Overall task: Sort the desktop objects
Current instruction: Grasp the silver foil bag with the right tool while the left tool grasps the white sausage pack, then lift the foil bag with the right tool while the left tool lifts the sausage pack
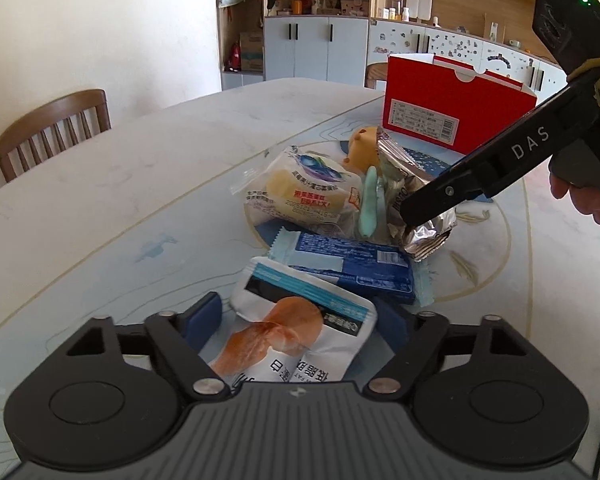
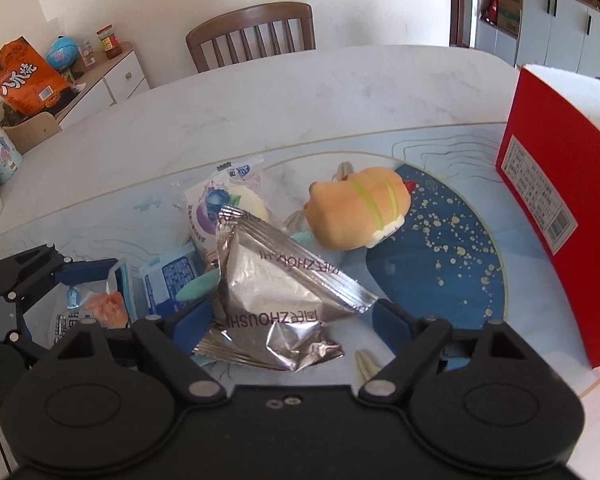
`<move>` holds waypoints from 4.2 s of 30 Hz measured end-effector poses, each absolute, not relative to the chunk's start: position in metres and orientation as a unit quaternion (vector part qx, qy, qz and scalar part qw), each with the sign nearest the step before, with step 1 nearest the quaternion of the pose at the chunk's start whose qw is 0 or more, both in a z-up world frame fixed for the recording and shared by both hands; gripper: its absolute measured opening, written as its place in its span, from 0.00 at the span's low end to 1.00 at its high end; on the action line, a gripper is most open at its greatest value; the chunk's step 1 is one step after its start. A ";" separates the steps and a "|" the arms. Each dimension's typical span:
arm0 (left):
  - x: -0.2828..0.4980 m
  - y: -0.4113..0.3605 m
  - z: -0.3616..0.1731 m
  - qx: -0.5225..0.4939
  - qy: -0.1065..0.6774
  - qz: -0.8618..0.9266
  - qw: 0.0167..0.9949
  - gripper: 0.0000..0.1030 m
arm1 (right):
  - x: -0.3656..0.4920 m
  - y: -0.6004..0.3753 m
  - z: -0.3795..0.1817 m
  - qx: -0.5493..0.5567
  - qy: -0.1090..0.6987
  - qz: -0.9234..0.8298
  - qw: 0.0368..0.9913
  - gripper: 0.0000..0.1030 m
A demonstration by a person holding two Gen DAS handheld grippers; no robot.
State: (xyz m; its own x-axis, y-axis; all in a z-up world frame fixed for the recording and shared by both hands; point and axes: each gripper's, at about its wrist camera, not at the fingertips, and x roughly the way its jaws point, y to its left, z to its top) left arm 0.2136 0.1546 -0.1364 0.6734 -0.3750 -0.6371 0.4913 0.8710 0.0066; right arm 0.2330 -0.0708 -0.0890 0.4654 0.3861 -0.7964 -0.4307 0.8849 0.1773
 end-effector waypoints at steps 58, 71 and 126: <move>0.171 0.162 -0.096 -0.029 0.312 -0.132 0.940 0.49 | 0.210 -0.117 -0.046 -0.030 0.446 0.250 0.859 0.49; 0.144 0.149 -0.077 -0.061 0.316 -0.124 0.939 0.49 | 0.201 -0.158 -0.021 -0.024 0.431 0.243 0.868 0.49; 0.098 0.103 -0.073 0.022 0.387 -0.206 0.899 0.70 | 0.207 -0.274 0.007 0.014 0.411 0.206 0.888 0.49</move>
